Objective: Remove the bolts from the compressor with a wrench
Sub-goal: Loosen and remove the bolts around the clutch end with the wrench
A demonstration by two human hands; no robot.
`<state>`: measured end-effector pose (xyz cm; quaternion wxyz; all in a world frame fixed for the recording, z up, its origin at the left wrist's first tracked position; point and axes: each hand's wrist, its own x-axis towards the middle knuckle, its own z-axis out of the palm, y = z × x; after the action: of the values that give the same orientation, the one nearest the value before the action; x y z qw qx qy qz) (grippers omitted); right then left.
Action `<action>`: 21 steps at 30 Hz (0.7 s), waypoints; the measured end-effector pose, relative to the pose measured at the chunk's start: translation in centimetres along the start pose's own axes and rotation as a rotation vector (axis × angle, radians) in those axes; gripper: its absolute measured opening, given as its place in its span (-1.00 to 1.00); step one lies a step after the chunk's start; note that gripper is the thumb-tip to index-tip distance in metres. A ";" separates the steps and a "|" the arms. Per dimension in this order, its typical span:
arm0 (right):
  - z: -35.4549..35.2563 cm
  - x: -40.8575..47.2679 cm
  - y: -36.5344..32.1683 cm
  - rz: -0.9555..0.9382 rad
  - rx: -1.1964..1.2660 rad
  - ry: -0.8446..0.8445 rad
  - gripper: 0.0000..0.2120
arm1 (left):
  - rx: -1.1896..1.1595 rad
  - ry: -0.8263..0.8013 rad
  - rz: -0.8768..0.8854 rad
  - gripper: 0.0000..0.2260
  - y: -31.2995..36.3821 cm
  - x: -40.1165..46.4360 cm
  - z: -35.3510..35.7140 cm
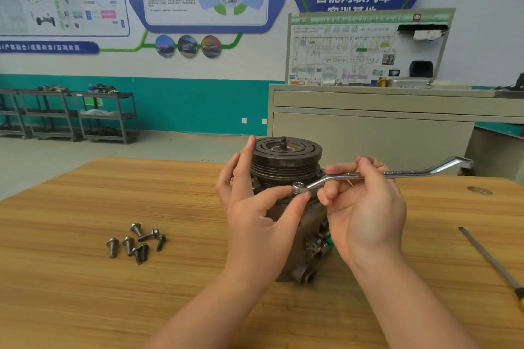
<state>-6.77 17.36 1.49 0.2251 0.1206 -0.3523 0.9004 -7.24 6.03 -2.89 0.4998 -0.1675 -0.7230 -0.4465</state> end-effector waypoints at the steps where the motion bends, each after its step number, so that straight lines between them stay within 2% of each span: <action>1: 0.0 0.0 0.0 0.015 0.005 0.003 -0.85 | 0.007 -0.002 0.007 -0.92 0.0 0.0 0.0; 10: 0.2 0.1 -0.2 -0.068 -0.150 -0.065 -0.79 | -0.001 -0.046 -0.048 -0.93 0.1 0.2 -0.2; 12: 0.1 -0.4 0.1 -0.249 -0.309 -0.090 -0.79 | 0.014 -0.053 -0.043 -0.92 0.0 0.3 -0.2; 14: 0.1 -1.2 0.6 -0.541 -0.512 -0.147 -0.81 | 0.019 -0.064 -0.044 -0.92 -0.1 0.3 -0.3; 17: 0.0 -2.2 1.6 -0.874 -0.731 -0.311 -0.77 | -0.005 -0.093 -0.065 -0.85 0.1 0.3 -0.4; 19: 0.1 -2.6 2.3 -0.944 -0.736 -0.356 -0.75 | -0.021 -0.106 -0.080 -0.82 0.3 0.3 -0.4; 21: 0.4 -2.7 2.3 -0.857 -0.588 -0.271 -0.84 | -0.012 -0.086 -0.074 -0.87 0.2 0.3 -0.4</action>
<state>-5.50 14.77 -0.59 0.5490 0.3008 -0.5347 0.5676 -7.03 5.79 -2.52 0.4504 -0.1626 -0.7467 -0.4616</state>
